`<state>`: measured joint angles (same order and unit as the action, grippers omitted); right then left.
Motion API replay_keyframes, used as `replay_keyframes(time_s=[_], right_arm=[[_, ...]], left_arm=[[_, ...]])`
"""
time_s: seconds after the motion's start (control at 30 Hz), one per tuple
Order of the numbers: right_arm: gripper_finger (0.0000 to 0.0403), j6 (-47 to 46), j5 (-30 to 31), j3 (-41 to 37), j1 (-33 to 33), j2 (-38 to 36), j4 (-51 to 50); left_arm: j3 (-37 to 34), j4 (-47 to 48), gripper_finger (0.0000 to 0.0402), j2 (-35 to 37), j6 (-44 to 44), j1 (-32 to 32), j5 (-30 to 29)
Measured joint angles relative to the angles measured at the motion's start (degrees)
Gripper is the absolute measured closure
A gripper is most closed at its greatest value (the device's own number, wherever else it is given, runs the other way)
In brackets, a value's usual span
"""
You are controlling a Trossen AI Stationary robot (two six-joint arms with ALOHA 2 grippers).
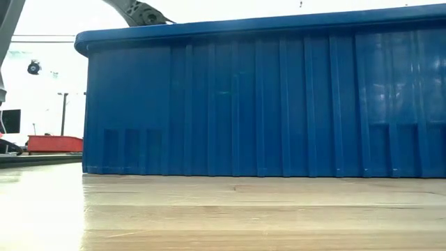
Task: Pick and place slides into bin
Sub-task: Put the right black slide into the blue bin, then put the black slide into the blue bin
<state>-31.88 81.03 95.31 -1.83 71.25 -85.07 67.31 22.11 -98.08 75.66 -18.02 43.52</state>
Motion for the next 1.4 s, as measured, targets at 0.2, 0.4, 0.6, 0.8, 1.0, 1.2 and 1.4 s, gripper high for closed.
replay_keyframes(time_s=[0.2,0.4,0.6,0.8,1.0,1.2,1.4], right_arm=[[0.0337,1.3,0.0,0.0,0.0,-1.1,-0.1],[0.0337,2.4,0.0,0.0,0.0,-2.8,-0.1],[0.0337,2.4,0.0,0.0,0.0,-4.1,0.0],[0.0337,2.4,0.0,0.0,0.0,-4.7,0.0],[0.0337,2.4,0.0,0.0,0.0,-4.8,0.0],[0.0337,2.4,0.0,-0.1,0.0,-4.8,0.0],[0.0337,2.4,0.0,-0.1,0.0,-4.8,0.0]], left_arm=[[-0.2,2.9,0.0401,-1.3,-1.4,0.1,0.2],[-0.2,2.7,0.0395,-1.8,-4.5,0.1,0.7],[-0.3,2.9,0.0330,-1.8,-5.8,0.1,0.7],[-0.4,7.1,0.0266,-1.7,-5.5,0.2,0.8],[0.2,10.4,0.0261,-0.4,-5.6,0.3,0.8],[2.1,10.2,0.0261,1.6,-5.6,0.3,0.9],[7.2,9.4,0.0261,6.5,-7.1,0.3,9.8]])
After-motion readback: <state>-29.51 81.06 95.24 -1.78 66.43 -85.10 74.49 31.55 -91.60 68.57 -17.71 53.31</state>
